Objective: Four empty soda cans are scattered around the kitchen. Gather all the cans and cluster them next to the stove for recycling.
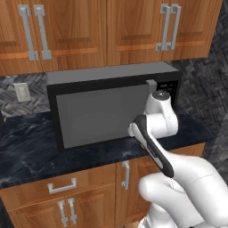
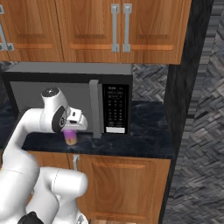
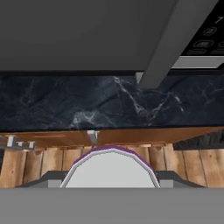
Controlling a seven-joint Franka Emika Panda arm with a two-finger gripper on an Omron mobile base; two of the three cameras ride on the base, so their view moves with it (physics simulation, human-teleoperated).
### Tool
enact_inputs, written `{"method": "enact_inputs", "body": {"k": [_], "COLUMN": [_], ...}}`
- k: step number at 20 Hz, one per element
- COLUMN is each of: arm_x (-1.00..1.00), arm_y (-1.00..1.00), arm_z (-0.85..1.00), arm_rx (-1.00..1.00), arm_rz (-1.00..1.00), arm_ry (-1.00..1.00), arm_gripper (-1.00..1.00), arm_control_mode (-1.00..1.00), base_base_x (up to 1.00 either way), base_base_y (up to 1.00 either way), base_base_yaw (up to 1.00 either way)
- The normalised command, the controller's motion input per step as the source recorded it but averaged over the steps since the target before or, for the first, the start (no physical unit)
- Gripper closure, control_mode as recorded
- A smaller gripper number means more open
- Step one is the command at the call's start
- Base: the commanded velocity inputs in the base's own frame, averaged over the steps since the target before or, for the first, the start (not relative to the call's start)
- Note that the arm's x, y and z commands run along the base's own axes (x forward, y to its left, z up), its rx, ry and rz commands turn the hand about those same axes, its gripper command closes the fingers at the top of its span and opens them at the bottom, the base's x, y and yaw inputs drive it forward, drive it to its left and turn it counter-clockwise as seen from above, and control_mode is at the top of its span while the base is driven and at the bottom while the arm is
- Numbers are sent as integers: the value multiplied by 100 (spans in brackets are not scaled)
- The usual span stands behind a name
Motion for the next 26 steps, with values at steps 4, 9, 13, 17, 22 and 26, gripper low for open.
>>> {"method": "enact_inputs", "body": {"k": [4,9,13,17,22,26], "arm_x": [-47,-50,-54,-50,-44,-38], "arm_y": [0,-3,-12,-20,-11,0], "arm_z": [46,43,39,30,16,0], "arm_rx": [0,0,0,0,0,0], "arm_rz": [0,0,0,0,0,0], "arm_ry": [0,0,0,0,0,0], "arm_gripper": [100,100,100,100,100,100], "arm_control_mode": [-100,-100,-100,-100,-100,-100], "base_base_x": [0,0,0,0,0,0], "base_base_y": [0,0,0,0,0,0], "base_base_yaw": [0,0,0,0,0,0]}}
